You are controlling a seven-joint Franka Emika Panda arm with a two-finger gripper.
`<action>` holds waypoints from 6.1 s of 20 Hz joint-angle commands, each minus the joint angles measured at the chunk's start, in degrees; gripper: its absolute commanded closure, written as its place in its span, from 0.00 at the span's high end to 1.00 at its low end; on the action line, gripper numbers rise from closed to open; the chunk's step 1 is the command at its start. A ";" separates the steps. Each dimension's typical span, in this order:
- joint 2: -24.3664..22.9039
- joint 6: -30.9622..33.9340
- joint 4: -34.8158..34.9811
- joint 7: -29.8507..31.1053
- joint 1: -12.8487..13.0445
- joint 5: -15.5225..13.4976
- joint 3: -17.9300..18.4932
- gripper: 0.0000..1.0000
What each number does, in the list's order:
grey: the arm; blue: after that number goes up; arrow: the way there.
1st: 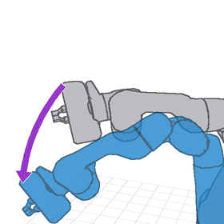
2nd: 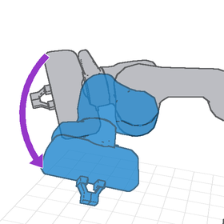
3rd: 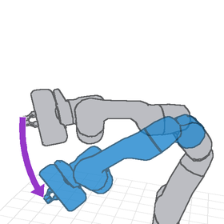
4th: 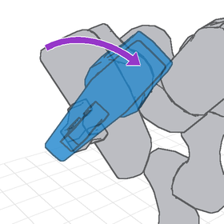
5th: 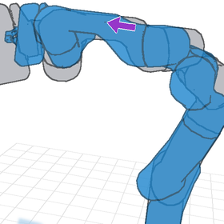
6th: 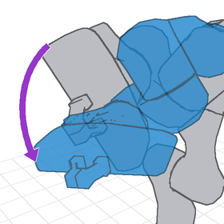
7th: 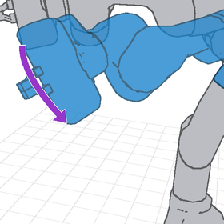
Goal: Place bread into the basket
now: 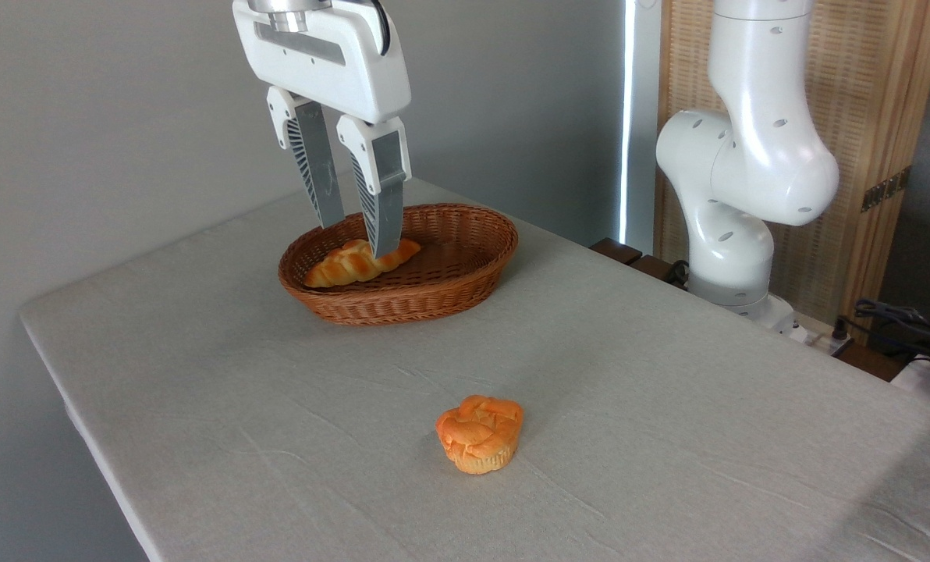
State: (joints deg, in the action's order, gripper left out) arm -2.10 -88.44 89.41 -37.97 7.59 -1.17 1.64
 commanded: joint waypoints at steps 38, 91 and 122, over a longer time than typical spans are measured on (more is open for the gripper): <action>-10.21 -13.77 24.39 -4.65 -3.54 -0.41 -0.76 1.00; -9.67 -16.07 29.77 3.49 -1.97 -9.02 -14.96 0.29; 4.65 0.55 -0.37 8.29 7.97 -3.58 -3.42 1.00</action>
State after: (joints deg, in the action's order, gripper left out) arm -2.54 -91.46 98.27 -25.33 12.74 -5.32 -9.93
